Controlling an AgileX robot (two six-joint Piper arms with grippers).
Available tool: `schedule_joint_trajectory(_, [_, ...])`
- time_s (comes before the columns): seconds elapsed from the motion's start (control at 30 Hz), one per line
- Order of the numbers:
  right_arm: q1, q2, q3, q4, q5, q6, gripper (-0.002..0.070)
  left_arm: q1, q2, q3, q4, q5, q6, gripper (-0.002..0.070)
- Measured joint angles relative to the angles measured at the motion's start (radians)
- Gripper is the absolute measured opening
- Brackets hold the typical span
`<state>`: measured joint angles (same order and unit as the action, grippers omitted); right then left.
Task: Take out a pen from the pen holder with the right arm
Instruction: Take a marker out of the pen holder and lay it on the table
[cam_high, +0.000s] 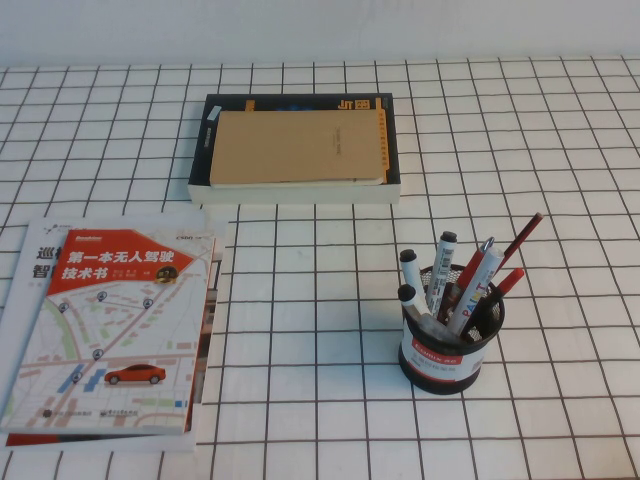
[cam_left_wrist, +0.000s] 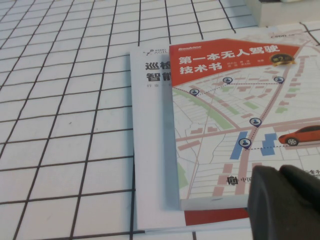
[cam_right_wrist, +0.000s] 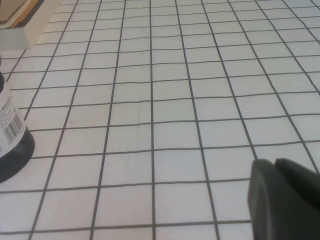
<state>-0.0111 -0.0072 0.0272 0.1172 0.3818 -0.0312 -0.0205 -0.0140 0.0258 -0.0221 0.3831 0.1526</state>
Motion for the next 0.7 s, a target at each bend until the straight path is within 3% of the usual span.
schedule_joint_trajectory(0.43, [0.000,0.000,0.000,0.037,-0.006,0.000,-0.0016,0.000,0.000,0.000,0.000,0.000,0.000,-0.0004])
schedule_joint_trajectory(0.7, [0.000,0.000,0.000,0.233,-0.082,0.000,-0.0016,0.000,0.000,0.000,0.000,0.000,0.000,-0.0004])
